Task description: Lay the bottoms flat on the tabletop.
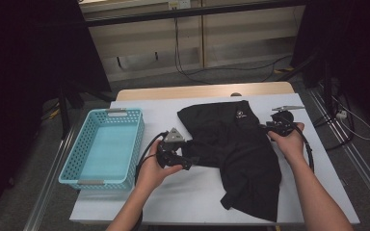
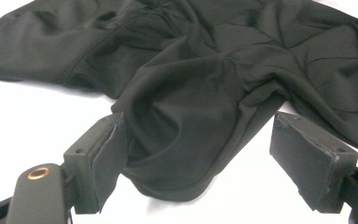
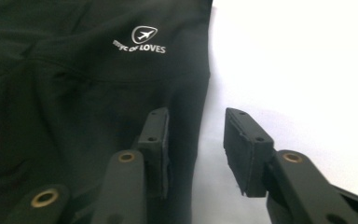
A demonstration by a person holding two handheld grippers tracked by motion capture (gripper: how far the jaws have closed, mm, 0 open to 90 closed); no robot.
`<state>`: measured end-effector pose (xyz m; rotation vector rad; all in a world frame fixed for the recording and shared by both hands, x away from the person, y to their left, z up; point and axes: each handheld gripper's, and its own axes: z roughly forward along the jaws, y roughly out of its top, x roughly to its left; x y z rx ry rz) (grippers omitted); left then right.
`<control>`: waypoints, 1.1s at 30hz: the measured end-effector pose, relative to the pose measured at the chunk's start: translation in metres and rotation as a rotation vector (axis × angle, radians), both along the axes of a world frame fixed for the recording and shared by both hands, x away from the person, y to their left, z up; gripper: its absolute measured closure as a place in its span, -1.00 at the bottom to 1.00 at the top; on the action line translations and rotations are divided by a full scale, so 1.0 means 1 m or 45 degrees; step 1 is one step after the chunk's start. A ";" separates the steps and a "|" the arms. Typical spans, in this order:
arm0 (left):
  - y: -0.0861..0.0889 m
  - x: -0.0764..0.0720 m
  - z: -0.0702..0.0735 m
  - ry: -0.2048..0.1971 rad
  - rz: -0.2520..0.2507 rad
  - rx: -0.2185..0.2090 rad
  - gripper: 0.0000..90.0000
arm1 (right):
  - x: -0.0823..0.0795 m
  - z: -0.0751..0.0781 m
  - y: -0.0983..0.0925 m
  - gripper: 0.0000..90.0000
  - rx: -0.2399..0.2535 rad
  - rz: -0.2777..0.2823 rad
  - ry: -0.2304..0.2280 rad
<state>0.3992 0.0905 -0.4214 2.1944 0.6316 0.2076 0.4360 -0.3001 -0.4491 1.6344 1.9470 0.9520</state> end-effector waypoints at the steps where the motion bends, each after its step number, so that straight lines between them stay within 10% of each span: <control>1: 0.001 0.000 0.000 0.000 0.006 -0.004 -0.57 | 0.001 -0.001 0.000 0.38 -0.008 -0.003 0.005; 9: 0.005 0.000 0.003 -0.002 0.015 -0.001 -0.57 | 0.011 -0.007 0.007 0.46 -0.008 0.007 0.004; 16: 0.006 0.000 0.003 -0.005 0.020 -0.001 -0.57 | 0.014 -0.013 0.018 1.00 -0.046 0.063 0.009; 24: 0.008 0.001 0.002 -0.004 0.025 0.001 -0.57 | 0.011 -0.008 -0.007 1.00 -0.072 -0.019 0.000; 33: 0.009 0.002 0.001 0.005 0.037 -0.003 -0.57 | 0.026 -0.005 -0.002 0.45 -0.068 -0.016 -0.040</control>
